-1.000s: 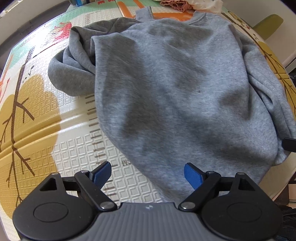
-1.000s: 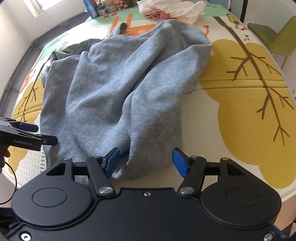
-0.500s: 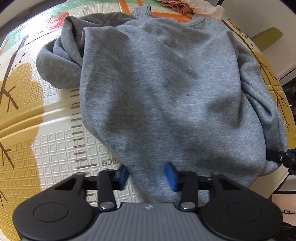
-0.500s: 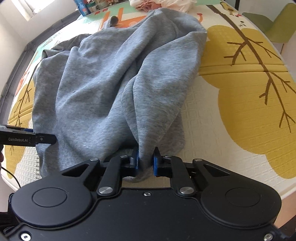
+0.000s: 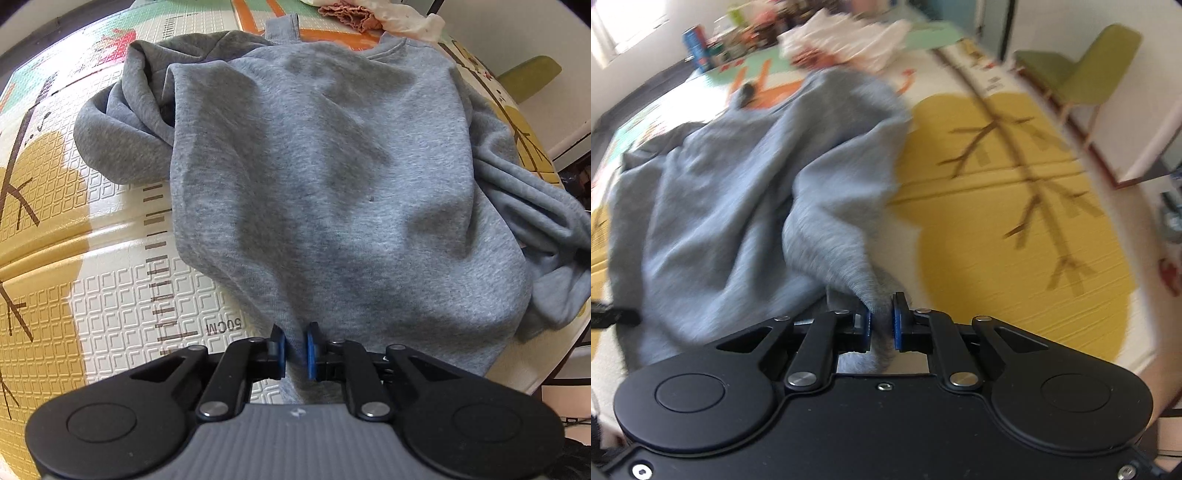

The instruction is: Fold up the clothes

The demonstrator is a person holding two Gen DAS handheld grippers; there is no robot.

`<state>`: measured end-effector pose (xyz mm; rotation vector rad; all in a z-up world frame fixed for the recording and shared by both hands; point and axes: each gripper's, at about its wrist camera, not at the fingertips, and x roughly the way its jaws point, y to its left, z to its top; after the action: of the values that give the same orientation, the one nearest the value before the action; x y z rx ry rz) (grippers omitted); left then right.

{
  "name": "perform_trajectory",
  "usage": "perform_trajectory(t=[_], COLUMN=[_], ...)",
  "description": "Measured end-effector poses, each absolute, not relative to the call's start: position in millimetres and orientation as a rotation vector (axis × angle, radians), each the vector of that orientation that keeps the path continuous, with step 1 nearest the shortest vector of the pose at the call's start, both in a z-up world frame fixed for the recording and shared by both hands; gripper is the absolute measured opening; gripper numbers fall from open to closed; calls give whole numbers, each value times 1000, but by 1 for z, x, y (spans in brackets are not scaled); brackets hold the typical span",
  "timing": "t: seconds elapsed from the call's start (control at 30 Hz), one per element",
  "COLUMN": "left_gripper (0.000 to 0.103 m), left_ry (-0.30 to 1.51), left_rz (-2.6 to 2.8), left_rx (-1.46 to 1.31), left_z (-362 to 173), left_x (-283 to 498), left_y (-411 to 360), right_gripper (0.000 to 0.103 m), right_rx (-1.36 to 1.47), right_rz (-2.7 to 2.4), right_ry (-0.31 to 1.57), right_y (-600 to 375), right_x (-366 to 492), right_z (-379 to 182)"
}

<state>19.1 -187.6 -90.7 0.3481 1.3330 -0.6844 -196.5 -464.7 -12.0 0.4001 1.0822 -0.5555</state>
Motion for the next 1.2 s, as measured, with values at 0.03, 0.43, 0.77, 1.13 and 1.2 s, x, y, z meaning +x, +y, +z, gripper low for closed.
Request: perform_trajectory(t=[0.03,0.43,0.77,1.13,1.2], left_gripper=[12,13,14,15,16], left_ry=[1333,1301,1310,1318,1324], left_rz=[-686,-710,-698,-678,-673], left_rx=[351,433,455,458,452], left_z=[-91,-84,-83,-83,-84], left_x=[19,11,13,13,14], left_y=[-188,-198,-206,-210,-210], right_gripper=[9,9,8,8,8], right_rx=[389,321,188,45,101], right_rz=[-581,-811,-968,-912,-888], right_ry=[1076,1036,974,1090,1110], right_y=[-472,-551,-601,-592,-589], right_x=[-198,-225,-239,-225,-229], right_z=[-8,16,40,-4,-23])
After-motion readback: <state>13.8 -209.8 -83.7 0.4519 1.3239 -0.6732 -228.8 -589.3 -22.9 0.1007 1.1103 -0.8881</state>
